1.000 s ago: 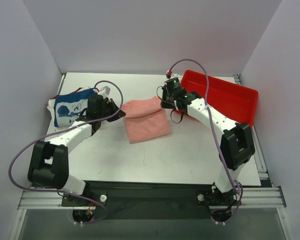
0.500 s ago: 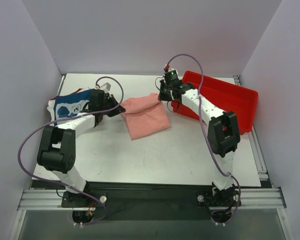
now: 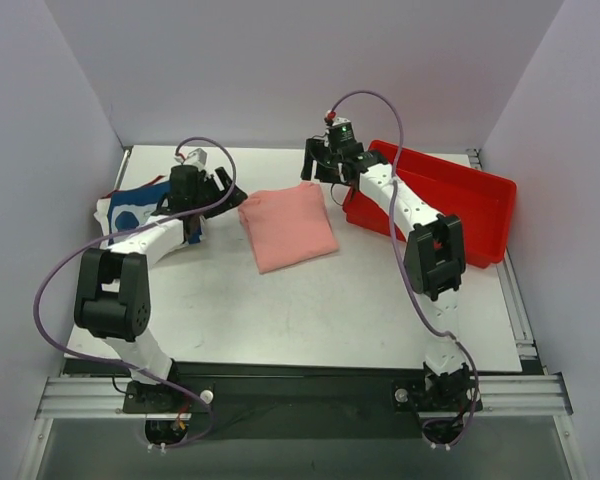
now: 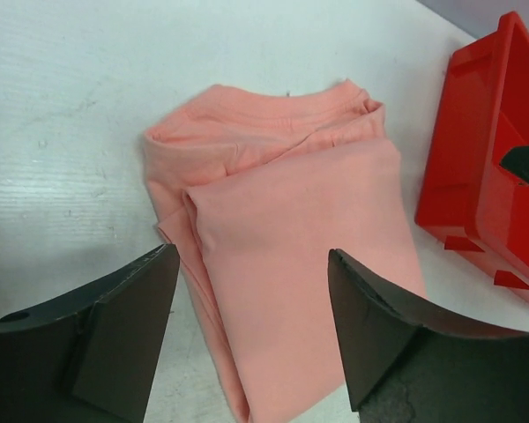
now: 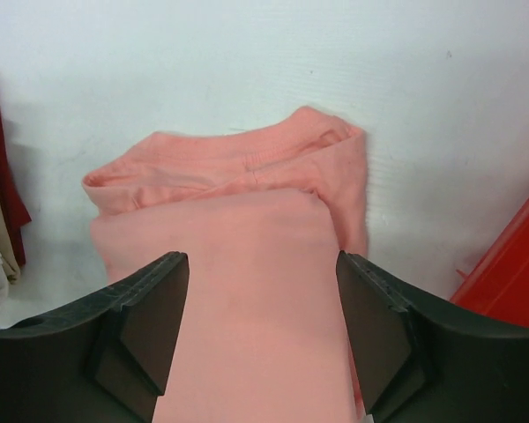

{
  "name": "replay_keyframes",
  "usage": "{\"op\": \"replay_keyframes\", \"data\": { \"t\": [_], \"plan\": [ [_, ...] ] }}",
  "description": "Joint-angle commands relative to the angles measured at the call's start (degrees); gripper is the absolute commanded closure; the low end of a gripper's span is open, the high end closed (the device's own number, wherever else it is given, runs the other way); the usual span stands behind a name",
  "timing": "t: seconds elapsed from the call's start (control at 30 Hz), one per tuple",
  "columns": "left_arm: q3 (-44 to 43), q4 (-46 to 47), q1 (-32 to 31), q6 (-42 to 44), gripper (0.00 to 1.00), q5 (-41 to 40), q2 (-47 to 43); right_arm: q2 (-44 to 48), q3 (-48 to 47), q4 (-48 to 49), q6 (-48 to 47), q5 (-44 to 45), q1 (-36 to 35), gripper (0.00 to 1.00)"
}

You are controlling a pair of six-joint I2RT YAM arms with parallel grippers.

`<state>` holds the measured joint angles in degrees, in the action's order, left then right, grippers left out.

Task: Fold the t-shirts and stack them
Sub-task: Fold the long partially folded tshirt into a neat square

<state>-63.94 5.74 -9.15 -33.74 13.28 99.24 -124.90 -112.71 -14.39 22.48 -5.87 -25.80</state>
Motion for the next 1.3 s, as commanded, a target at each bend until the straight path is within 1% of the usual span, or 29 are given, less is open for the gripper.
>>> {"op": "replay_keyframes", "data": {
  "t": [0.0, 0.1, 0.13, 0.2, 0.23, 0.33, 0.37, 0.4, 0.47, 0.63, 0.87, 0.97, 1.1, 1.27],
  "plan": [
    [1.3, 3.5, -0.2, 1.9, 0.20, -2.7, -6.8, 4.0, -0.9, 0.1, -2.0, -1.0, 0.1, 0.31],
    [6.8, 5.3, -0.2, 1.7, 0.19, -1.8, -10.4, 9.0, 6.9, 4.5, -1.8, -2.3, -0.6, 0.31],
    [9.2, 6.6, -0.4, 1.7, 0.19, -0.7, -11.0, 10.2, 11.2, 5.6, -1.7, -3.0, -0.8, 0.31],
    [11.8, 8.2, -0.9, 1.6, 0.19, 0.0, -12.6, 13.5, 15.1, 8.5, -0.9, -4.6, -2.1, 0.31],
    [12.9, 8.8, -1.3, 1.6, 0.18, 0.9, -12.9, 15.4, 19.1, 9.5, -0.7, -5.0, -2.5, 0.31],
    [17.1, 11.9, -2.1, 1.0, 0.18, 3.2, -13.0, 18.1, 24.3, 12.8, 0.5, -7.0, -4.6, 0.32],
    [18.5, 12.6, -2.4, 0.7, 0.18, 3.6, -12.6, 18.5, 27.1, 13.9, 0.8, -7.4, -5.1, 0.32],
    [19.4, 13.8, -2.5, 0.5, 0.18, 3.9, -12.3, 18.6, 28.1, 13.9, 1.6, -8.0, -5.7, 0.32],
    [20.7, 15.3, -3.0, -0.2, 0.18, 5.3, -10.9, 18.5, 30.9, 17.1, 2.3, -8.8, -6.7, 0.32],
    [24.8, 22.6, -3.2, -3.3, 0.18, 9.7, -7.8, 13.7, 32.6, 19.0, 4.8, -10.8, -6.8, 0.32],
    [24.3, 26.5, -3.2, -6.4, 0.18, 11.3, -0.8, 7.2, 31.4, 18.3, 7.4, -12.1, -5.4, 0.32],
    [24.0, 26.6, -3.2, -7.8, 0.17, 9.8, 1.1, 6.6, 32.4, 18.2, 7.9, -12.3, -5.0, 0.33],
    [23.9, 26.3, -3.2, -8.8, 0.17, 5.8, 2.3, 6.5, 33.9, 18.2, 7.9, -12.1, -5.0, 0.33],
    [22.6, 25.6, -4.0, -9.8, 0.17, 3.9, 4.8, 6.2, 34.3, 18.2, 8.0, -12.3, -4.9, 0.33]
  ]
}}
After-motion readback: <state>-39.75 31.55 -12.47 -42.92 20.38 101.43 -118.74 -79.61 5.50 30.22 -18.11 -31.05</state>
